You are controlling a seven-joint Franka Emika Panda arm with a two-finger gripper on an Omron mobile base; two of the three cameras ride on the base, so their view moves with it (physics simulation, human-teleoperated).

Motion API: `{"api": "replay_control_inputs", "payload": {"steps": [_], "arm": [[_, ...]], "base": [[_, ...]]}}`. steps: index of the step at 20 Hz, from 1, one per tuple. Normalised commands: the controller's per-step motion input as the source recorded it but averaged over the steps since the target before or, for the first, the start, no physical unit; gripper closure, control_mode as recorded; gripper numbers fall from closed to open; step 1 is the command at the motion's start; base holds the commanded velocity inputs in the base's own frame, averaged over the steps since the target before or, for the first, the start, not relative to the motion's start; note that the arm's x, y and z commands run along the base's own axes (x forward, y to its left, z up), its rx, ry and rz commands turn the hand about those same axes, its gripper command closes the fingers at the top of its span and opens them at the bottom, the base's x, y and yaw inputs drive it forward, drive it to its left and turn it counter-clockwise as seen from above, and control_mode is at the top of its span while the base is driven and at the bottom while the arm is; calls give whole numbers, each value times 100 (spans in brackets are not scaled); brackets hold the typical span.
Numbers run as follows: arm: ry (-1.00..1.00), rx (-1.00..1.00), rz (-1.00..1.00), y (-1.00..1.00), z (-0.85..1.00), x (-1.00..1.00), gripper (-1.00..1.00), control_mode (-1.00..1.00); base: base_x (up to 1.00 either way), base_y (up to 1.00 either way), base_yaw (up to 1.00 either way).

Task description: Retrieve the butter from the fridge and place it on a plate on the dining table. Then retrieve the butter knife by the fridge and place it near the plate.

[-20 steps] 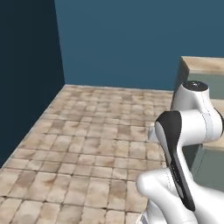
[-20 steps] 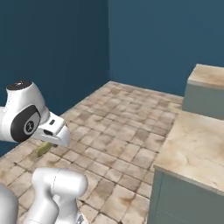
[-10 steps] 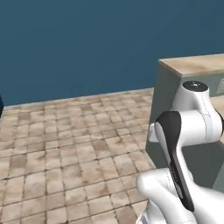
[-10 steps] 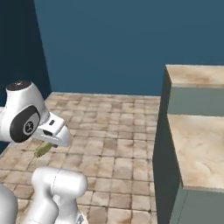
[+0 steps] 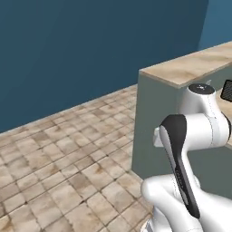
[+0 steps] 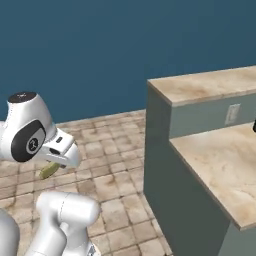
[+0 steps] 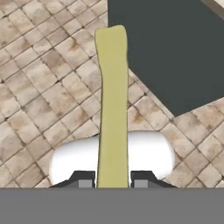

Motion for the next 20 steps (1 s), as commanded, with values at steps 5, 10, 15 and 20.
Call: {"api": "replay_control_inputs", "payload": {"steps": [5, 10, 15, 20], "arm": [[0, 0, 0, 0, 0, 0, 100, 100], [0, 0, 0, 0, 0, 0, 100, 100], [0, 0, 0, 0, 0, 0, 100, 100], [0, 0, 0, 0, 0, 0, 100, 100]], "base": [[89, 100, -48], [79, 100, -40], [68, 100, -38], [55, 100, -34]]}}
